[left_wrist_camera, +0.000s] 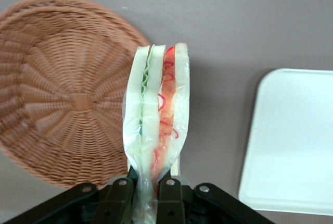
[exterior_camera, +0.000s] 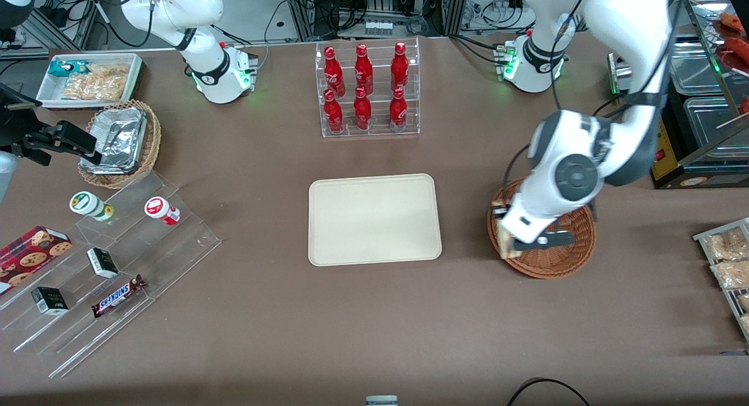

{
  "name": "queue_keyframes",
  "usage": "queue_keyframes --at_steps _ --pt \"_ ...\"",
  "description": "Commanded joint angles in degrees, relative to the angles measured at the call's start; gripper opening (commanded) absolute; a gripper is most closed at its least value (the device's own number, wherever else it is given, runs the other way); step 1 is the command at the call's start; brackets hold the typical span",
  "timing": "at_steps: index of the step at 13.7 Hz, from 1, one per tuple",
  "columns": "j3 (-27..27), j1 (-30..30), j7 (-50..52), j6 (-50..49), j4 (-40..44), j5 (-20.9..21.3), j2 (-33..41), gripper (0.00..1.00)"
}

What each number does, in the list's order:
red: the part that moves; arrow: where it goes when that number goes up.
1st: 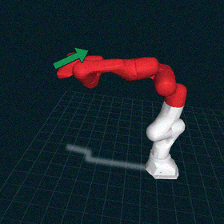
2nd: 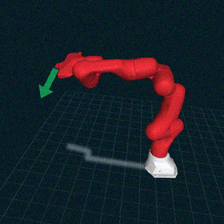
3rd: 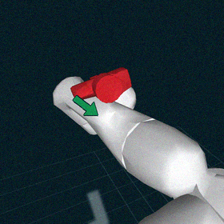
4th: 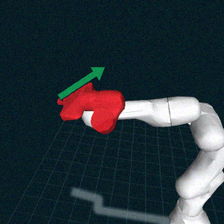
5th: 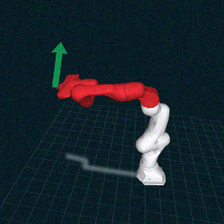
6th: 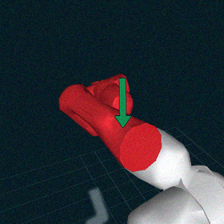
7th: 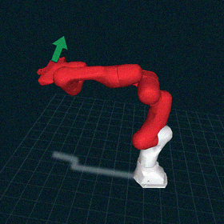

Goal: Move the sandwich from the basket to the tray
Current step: 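Lift the sandwich and carry it with the left gripper over the beige tray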

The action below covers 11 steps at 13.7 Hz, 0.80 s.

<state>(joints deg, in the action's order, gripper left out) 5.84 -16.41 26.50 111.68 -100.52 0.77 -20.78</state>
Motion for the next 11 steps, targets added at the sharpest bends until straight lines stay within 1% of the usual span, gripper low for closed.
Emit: queue_keyframes --at_steps 1,3,5,11 --pt "0.4 -3.5 1.2 -1.6 6.2 -0.5 -4.6 0.09" --pt "0.4 -6.6 3.9 -1.6 11.2 -4.5 -8.4 0.07" --pt "0.3 -10.0 6.1 -1.6 14.7 -7.4 -11.5 0.07" --pt "0.3 -18.1 18.8 -0.7 26.2 -7.4 -20.9 0.07"
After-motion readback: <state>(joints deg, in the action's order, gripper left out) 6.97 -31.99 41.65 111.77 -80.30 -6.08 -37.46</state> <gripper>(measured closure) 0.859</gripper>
